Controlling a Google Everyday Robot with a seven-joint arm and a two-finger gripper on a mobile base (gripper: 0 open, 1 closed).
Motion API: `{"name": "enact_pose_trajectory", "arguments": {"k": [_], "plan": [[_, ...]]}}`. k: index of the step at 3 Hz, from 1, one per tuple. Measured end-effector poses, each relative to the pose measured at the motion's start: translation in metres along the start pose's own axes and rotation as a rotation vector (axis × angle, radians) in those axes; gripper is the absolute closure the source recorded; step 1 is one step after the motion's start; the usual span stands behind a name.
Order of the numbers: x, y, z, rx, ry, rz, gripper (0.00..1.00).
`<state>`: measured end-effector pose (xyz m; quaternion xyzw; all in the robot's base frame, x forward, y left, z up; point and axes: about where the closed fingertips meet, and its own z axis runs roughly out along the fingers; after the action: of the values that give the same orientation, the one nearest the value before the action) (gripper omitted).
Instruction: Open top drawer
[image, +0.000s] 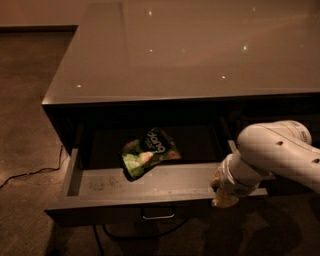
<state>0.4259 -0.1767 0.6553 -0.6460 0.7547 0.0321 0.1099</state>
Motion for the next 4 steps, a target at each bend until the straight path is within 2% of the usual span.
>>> {"name": "enact_pose_trajectory", "arguments": {"k": [1,4], "plan": [[0.0000,0.0000,0.0000,0.000,0.000,0.000,0.86],[0.0055,0.0090,-0.0015,0.008,-0.008,0.015,0.16]]}}
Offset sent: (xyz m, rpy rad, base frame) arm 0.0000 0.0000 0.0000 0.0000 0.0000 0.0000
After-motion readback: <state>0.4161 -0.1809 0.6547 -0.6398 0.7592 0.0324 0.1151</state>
